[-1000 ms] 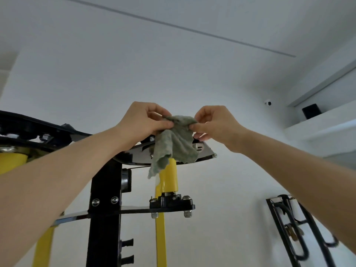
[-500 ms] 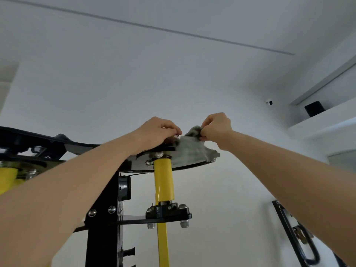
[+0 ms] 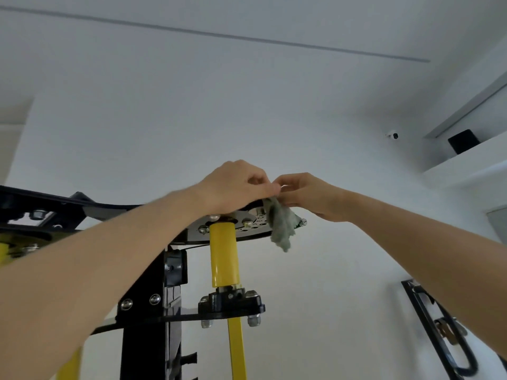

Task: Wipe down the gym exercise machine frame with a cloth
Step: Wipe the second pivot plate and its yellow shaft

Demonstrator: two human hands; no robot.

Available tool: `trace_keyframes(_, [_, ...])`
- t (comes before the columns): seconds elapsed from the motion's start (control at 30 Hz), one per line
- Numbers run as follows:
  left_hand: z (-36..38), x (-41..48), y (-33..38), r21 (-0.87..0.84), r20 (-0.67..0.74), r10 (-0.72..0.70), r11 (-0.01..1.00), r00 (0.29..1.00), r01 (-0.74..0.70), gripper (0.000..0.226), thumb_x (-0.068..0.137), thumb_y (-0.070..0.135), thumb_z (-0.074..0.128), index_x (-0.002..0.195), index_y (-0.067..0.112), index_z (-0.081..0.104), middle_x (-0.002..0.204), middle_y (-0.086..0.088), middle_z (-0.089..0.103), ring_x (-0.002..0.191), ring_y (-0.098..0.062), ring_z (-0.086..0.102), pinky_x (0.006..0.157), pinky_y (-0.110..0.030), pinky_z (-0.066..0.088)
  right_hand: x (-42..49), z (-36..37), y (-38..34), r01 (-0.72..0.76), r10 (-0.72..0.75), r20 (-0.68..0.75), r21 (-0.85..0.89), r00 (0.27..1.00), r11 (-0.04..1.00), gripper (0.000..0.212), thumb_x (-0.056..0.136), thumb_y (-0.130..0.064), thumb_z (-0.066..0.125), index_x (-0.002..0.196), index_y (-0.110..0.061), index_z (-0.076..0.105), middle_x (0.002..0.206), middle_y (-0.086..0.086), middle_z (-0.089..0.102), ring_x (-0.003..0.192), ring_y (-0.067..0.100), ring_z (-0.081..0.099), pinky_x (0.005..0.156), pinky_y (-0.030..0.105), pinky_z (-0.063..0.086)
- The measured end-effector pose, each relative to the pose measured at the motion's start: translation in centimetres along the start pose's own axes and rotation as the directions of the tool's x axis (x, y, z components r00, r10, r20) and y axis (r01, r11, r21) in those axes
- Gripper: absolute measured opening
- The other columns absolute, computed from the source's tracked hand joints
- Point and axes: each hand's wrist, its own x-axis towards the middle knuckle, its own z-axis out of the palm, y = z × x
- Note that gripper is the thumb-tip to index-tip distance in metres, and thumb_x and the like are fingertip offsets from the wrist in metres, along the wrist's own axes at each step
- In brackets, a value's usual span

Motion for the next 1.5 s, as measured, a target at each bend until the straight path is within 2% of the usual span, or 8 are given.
trace_keyframes(0.2, [-0.4,2.7,1.8,0.293,0.11,-0.165,0.948,0.98,0.126,0.031,0.078,0.058,0.076,0.087,0.029,0.07,0.089,0.013,0.069,0.087,-0.006,0.063,0.074,-0.027,0.049,0.1,-2.3,2.1,0.05,-0.032,0.165,-0.112,0.986,0.992,0.02,0.095,-0.025,0.068,0.113,-0.021,0.075,0.112,-0.006,0.075,0.113,0.008,0.066,0.1,0.024,0.045])
trace_keyframes(0.4, [1.2,5.6,3.8,0.485,0.318,-0.277,0.869,0.907,0.096,0.031,0.081,0.039,0.081,0.11,0.036,0.071,0.098,0.02,0.068,0.084,0.004,0.06,0.079,-0.025,0.049,1.2,-3.7,6.2,0.174,-0.122,0.199,-0.271,0.972,0.947,0.031,0.087,-0.023,0.077,0.118,-0.027,0.073,0.109,-0.013,0.075,0.107,0.004,0.067,0.099,0.028,0.051])
trace_keyframes(0.53, [4.0,7.5,4.3,0.674,0.319,-0.331,0.738,0.888,0.033,0.035,0.082,0.039,0.077,0.116,0.036,0.07,0.103,0.016,0.069,0.09,-0.01,0.064,0.085,-0.037,0.056,1.7,-4.2,8.7,0.22,-0.159,0.188,-0.374,0.969,0.901,0.032,0.083,-0.023,0.077,0.114,-0.026,0.072,0.103,-0.008,0.075,0.102,0.01,0.067,0.095,0.035,0.053])
trace_keyframes(0.7, [7.4,9.3,3.9,0.783,0.301,-0.368,0.622,0.88,-0.008,0.009,0.091,0.028,0.063,0.095,0.029,0.071,0.085,0.003,0.067,0.082,-0.021,0.063,0.062,-0.031,0.046,2.8,-4.0,12.5,0.232,-0.187,0.147,-0.412,0.971,0.881,0.027,0.082,-0.03,0.076,0.108,-0.024,0.071,0.094,-0.001,0.072,0.09,0.021,0.066,0.087,0.044,0.055])
trace_keyframes(0.93, [10.2,11.7,3.2,0.815,0.289,-0.488,0.577,0.824,0.056,0.022,0.094,0.031,0.06,0.079,0.016,0.062,0.074,0.0,0.058,0.07,-0.022,0.054,0.057,-0.03,0.037,4.8,-4.0,15.9,0.226,-0.203,0.099,-0.416,0.974,0.881,0.02,0.091,-0.028,0.062,0.108,-0.023,0.071,0.094,0.002,0.069,0.094,0.028,0.063,0.09,0.047,0.051])
trace_keyframes(1.23, [11.3,12.6,2.9,0.773,0.332,-0.506,0.63,0.796,0.077,0.019,0.096,0.025,0.057,0.078,0.019,0.059,0.071,0.001,0.055,0.066,-0.019,0.05,0.063,-0.033,0.04,4.9,-5.2,18.2,0.283,-0.293,0.003,-0.28,0.956,0.917,0.019,0.091,-0.01,0.066,0.103,-0.016,0.079,0.082,0.007,0.073,0.072,0.019,0.058,0.068,0.026,0.046])
trace_keyframes(1.37, [11.3,12.0,3.4,0.696,0.306,-0.353,0.717,0.884,0.046,0.021,0.095,0.021,0.06,0.077,0.031,0.064,0.067,0.004,0.058,0.065,-0.018,0.054,0.065,-0.037,0.046,3.3,-6.2,18.7,0.252,-0.273,-0.124,-0.166,0.954,0.954,0.022,0.09,-0.005,0.066,0.101,-0.017,0.081,0.058,-0.018,0.065,0.057,-0.002,0.057,0.06,0.009,0.038])
trace_keyframes(1.5, [11.9,10.9,4.0,0.598,0.172,-0.136,0.802,0.976,0.006,0.018,0.096,0.024,0.063,0.106,0.031,0.076,0.093,0.011,0.073,0.084,-0.012,0.063,0.078,-0.038,0.052,0.0,-7.6,18.4,0.165,-0.15,-0.174,0.081,0.973,0.983,0.021,0.088,-0.001,0.063,0.094,-0.014,0.079,0.068,0.004,0.073,0.061,0.012,0.063,0.061,0.019,0.048])
